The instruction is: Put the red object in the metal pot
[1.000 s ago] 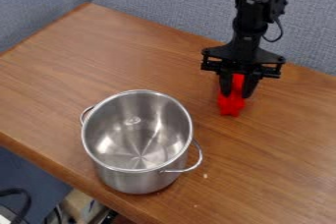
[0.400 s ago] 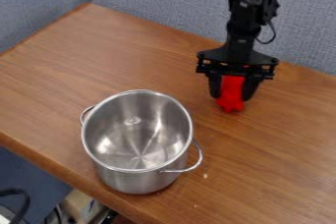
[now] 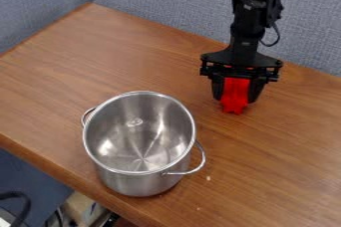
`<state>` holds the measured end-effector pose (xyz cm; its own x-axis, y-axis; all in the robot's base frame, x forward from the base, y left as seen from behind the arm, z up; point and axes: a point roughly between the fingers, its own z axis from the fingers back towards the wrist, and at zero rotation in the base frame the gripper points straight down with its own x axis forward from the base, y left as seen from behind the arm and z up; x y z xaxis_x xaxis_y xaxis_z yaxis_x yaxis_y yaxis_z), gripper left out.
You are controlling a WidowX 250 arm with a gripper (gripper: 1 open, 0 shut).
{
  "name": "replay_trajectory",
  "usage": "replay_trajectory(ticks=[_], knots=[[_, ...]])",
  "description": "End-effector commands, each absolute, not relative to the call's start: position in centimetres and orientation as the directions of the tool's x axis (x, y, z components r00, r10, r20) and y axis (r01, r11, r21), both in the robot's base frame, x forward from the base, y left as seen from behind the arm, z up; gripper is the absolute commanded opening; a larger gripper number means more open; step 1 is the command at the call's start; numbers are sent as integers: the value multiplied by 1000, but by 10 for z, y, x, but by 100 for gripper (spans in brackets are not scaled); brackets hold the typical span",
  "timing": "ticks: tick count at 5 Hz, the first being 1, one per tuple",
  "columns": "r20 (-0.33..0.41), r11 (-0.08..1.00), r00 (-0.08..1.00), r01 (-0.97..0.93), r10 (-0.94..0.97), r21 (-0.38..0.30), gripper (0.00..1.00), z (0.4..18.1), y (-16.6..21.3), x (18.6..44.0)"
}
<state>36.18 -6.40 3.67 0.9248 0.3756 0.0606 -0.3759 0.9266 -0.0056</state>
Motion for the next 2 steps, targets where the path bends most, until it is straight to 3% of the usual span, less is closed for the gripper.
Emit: replay_trajectory(ticks=[1, 2], knots=[[90, 921, 917, -388, 388, -25, 0, 47, -60, 368], [90, 921, 917, -388, 388, -23, 0, 47, -59, 368]])
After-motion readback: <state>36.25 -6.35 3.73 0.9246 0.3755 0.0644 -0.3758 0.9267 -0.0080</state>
